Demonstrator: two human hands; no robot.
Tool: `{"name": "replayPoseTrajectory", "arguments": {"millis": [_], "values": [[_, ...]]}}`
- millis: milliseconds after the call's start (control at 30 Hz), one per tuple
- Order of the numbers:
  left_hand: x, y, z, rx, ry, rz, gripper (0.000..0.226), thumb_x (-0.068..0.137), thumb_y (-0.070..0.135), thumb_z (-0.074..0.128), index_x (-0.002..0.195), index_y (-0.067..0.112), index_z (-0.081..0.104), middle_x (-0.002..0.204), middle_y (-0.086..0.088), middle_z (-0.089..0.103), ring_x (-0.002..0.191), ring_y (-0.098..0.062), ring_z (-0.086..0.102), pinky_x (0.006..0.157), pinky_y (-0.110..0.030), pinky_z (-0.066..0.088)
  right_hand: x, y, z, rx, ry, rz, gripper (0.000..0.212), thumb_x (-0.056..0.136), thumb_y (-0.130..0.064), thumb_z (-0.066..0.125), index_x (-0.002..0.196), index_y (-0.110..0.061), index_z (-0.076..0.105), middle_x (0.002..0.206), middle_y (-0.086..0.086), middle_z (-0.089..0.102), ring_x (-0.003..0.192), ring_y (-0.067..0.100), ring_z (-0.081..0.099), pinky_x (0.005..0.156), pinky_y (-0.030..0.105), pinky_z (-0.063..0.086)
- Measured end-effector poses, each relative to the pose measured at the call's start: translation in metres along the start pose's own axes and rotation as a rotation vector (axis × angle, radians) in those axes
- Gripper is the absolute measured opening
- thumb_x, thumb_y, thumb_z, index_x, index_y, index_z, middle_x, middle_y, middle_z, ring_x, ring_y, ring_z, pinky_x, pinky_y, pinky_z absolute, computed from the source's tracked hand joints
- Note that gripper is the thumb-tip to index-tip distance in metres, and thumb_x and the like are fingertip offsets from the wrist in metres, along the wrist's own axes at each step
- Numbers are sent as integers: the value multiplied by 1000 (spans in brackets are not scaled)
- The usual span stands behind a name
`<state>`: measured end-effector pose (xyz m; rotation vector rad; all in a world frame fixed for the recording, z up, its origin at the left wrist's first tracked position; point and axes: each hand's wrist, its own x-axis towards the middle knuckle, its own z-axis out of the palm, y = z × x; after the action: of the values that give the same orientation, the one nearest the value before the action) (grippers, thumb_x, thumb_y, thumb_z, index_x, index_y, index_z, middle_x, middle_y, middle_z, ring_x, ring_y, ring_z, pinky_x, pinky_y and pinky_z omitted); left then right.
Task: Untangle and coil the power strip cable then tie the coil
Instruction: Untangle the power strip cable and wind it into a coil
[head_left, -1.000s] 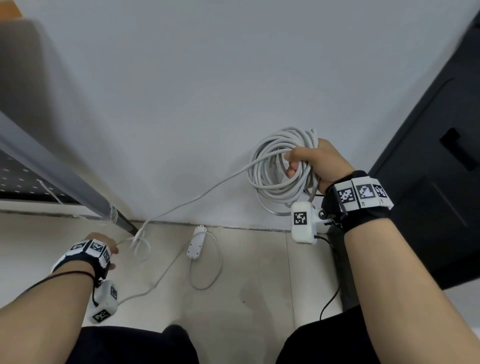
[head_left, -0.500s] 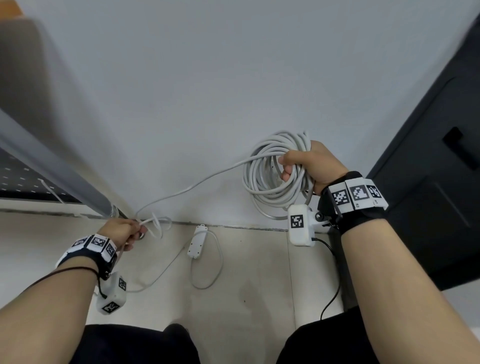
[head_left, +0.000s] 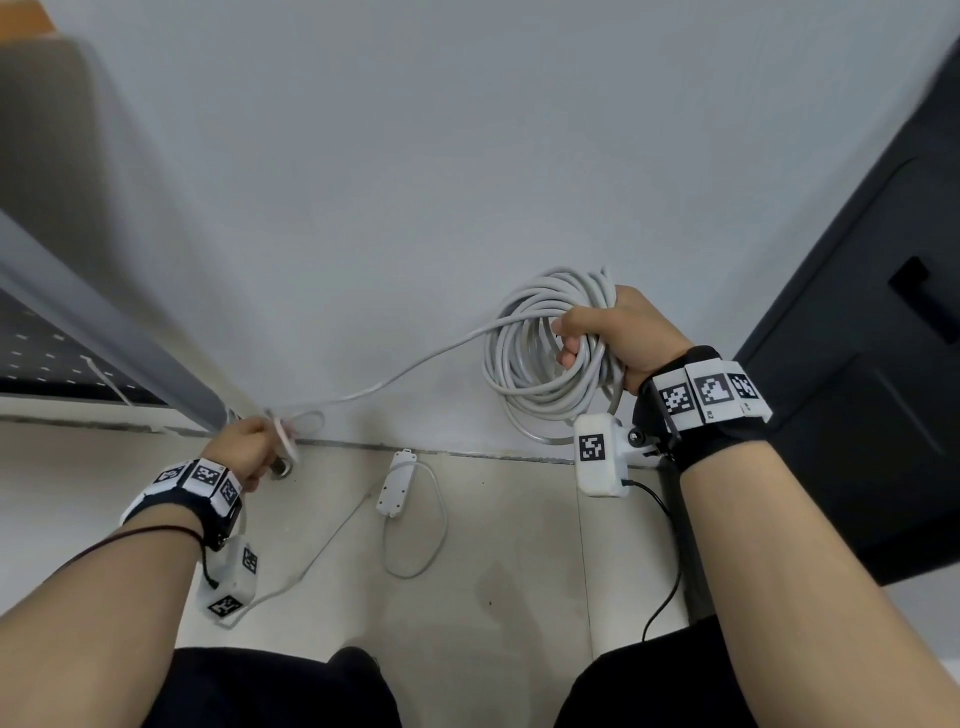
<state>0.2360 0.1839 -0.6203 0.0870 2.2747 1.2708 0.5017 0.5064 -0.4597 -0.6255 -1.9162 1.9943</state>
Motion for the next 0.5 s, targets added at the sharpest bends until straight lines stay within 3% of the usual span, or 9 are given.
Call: {"name": "replayPoseTrajectory", "arguments": {"millis": [67,167,333,467,500], "values": [[0,6,3,-45,61,69,24,101,25,51,87,11,64,50,-6,38,35,-11,23,41,-13,23,0,0,0,-10,-4,-2,34,79,5,61,51,-13,64,49,9,54,45,23,57,50,29,50],[-2,6,7,-30,62,82,24,100,11,52,88,1,70,42,-7,42,29,-14,32,36,-15,31,1,1,-2,-20,-11,-3,30,77,2,63,51,-13,65,49,8,55,46,24,58,51,30,50],[0,7,4,170,96,107,22,97,10,55,88,7,75,51,-2,58,44,-17,39,48,-20,28,3,3,-3,-101,-11,10,17,70,-7,66,53,-11,66,52,11,58,51,28,59,58,34,51],[-1,17,5,73,119,168,29,96,30,60,79,11,74,51,1,56,61,-26,40,54,-28,39,3,2,-1,-125,-19,11,15,69,-9,67,54,-9,65,52,11,59,52,29,59,60,36,52],[-2,17,6,80,113,148,35,95,38,60,78,11,75,49,2,56,56,-24,39,53,-31,42,3,2,0,-122,-21,11,16,69,-9,67,53,-10,65,52,11,59,52,29,59,60,36,52]]}}
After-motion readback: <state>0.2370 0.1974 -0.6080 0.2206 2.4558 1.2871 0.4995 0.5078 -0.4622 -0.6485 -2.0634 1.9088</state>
